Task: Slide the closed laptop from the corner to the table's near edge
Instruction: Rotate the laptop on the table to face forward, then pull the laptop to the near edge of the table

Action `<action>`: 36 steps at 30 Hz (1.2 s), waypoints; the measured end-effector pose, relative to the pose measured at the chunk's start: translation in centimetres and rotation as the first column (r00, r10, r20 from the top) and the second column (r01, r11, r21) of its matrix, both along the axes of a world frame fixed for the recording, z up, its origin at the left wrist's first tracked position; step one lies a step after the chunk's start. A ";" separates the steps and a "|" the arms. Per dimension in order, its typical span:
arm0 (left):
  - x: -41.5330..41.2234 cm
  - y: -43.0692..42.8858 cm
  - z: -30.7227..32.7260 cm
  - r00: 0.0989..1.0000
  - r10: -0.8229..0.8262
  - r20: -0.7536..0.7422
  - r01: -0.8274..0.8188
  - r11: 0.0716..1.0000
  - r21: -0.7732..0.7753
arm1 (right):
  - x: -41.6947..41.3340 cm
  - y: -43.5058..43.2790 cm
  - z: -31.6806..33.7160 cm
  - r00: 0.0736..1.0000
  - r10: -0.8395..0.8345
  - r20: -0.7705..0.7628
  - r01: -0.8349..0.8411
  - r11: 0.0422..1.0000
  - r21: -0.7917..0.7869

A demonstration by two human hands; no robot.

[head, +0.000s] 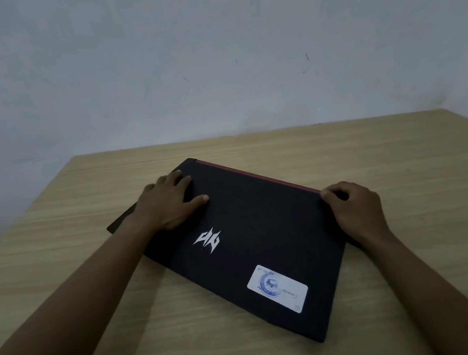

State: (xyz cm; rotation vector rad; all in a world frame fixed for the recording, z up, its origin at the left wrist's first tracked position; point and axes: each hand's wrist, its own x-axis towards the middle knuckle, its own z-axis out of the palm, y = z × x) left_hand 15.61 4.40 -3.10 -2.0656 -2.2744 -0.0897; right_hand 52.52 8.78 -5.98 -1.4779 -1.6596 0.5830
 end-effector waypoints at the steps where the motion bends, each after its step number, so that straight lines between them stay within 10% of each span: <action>1: 0.8 0.9 0.1 0.999 -0.036 0.014 0.036 0.999 -0.010 | -0.1 -0.3 -0.1 1.000 0.002 -0.010 -0.002 1.000 -0.011; 16: 6.1 7.5 0.4 0.964 -0.243 0.111 0.248 0.968 -0.038 | -0.8 0.9 -0.1 0.992 0.097 -0.076 -0.100 0.994 -0.033; 36: 8.4 0.9 -0.3 1.000 0.017 0.005 -0.017 1.000 0.022 | 2.0 4.3 1.0 0.927 0.344 -0.152 -0.366 0.919 -0.148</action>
